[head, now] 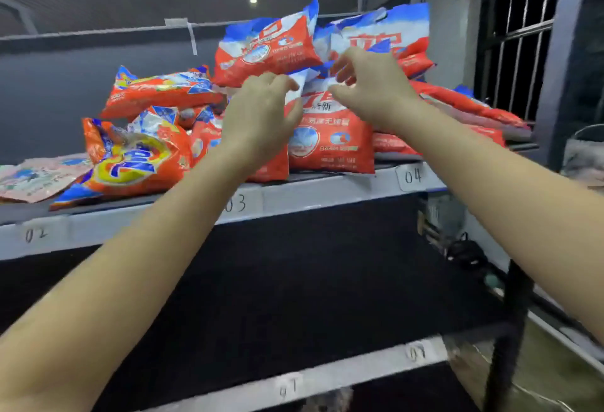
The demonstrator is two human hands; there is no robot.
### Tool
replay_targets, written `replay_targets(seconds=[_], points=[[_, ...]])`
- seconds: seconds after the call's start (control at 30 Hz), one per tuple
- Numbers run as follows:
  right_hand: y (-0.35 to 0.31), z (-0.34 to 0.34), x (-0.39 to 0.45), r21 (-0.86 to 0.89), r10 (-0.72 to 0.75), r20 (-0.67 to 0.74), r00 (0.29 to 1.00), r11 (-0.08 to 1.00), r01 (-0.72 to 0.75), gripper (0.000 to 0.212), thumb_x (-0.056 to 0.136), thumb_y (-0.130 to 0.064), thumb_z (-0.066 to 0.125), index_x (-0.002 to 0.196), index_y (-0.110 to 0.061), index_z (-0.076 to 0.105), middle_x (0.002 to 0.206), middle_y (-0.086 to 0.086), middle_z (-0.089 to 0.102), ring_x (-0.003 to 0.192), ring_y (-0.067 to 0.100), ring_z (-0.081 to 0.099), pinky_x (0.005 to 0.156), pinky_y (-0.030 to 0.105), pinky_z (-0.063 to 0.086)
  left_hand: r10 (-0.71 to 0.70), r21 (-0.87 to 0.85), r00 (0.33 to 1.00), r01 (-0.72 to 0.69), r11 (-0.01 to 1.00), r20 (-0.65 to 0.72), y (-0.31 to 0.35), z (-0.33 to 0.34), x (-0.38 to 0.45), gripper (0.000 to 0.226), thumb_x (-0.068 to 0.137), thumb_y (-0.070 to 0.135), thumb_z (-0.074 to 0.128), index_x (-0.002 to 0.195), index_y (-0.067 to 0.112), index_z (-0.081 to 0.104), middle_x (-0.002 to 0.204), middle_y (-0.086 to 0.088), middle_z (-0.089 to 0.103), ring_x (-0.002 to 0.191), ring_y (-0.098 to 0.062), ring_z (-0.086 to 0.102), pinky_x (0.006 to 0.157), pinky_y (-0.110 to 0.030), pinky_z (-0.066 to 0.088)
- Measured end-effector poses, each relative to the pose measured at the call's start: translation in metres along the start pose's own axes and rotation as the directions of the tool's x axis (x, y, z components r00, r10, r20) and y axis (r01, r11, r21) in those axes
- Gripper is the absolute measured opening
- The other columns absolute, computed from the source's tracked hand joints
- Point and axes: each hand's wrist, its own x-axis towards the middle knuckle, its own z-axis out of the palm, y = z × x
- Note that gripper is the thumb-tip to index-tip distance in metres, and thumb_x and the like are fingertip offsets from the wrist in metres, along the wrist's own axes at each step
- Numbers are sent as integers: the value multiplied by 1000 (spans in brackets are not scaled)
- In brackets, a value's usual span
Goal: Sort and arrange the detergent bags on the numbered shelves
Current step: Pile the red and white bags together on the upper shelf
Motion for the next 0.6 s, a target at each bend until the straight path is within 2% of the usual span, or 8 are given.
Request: replay_targets(seconds=[0.1,0.2,0.3,0.37,0.5,0.6], points=[[0,-11,-71,64,-23,-3,1000,998,24,28,85,-17,58,112,-7,61,108,9,67,102,23,61,91,35,44,56,-65,998,-59,996,-38,44,-6,-64,48,86,38,35,108,7,64,104,-15,65,98,-36,57,84,-44,45],[7,-14,-155,93,-11,20,1000,996,10,27,85,-16,61,110,-8,62,108,6,66,103,19,60,89,27,42,58,-152,998,-55,987,10,79,-1,-132,43,87,36,37,107,9,65,103,-8,66,96,-30,59,81,-40,47],[17,-4,-242,87,79,181,980,992,-96,31,88,-20,61,119,-13,59,116,0,62,111,14,55,93,21,38,64,-211,989,-35,977,131,107,13,-203,39,88,35,40,108,15,66,105,0,67,99,-22,61,79,-35,47],[25,8,-295,68,168,323,932,978,-199,34,92,-24,57,125,-18,55,122,-5,58,117,9,50,96,16,34,84,-243,967,-24,970,242,121,30,-251,38,88,36,39,107,17,66,105,3,67,98,-18,62,77,-32,49],[51,46,-390,-8,326,533,781,925,-380,36,95,-30,50,131,-25,48,128,-12,51,123,4,44,102,19,35,83,-270,853,69,960,515,134,75,-348,34,90,38,40,107,23,66,104,10,66,99,-11,62,79,-28,49],[80,89,-448,-70,417,629,656,871,-486,35,95,-32,49,130,-26,48,127,-13,52,123,4,44,103,18,36,17,-209,691,195,958,722,137,119,-410,29,94,37,44,116,28,61,115,14,61,111,-8,54,90,-25,42]])
